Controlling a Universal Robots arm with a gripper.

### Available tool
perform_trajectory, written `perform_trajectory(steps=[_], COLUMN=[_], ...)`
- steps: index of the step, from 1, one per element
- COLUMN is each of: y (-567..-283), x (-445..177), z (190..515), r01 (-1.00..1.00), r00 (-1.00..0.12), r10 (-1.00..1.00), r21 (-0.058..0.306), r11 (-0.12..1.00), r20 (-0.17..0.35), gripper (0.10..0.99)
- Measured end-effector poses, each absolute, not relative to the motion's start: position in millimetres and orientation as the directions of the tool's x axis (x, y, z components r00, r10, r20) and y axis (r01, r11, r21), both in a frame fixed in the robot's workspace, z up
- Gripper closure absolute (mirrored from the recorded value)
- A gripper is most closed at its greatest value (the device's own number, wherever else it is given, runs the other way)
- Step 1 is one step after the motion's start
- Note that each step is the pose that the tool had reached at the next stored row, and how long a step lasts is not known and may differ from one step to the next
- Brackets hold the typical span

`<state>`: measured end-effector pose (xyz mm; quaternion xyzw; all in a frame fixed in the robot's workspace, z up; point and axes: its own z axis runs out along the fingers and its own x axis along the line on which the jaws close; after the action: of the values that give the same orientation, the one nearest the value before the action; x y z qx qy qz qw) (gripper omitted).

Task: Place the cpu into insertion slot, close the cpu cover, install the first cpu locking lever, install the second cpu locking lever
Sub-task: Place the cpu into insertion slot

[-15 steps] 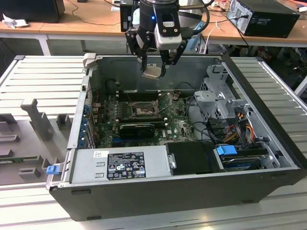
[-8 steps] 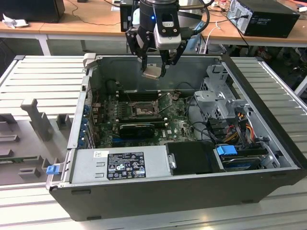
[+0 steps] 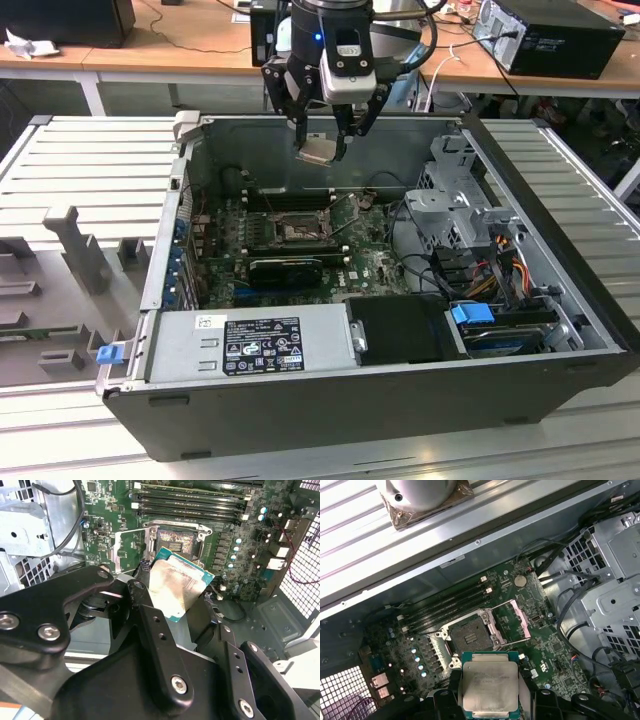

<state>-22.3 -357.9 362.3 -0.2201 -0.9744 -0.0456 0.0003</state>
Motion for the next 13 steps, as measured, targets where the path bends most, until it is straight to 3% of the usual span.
perform_trajectory(steps=[13], y=[-357.9], x=[-22.3], z=[362.2], r01=[0.464], r00=[-0.885], r10=[0.464], r21=[0.089], r11=[0.881], r20=[0.021], gripper=[0.553])
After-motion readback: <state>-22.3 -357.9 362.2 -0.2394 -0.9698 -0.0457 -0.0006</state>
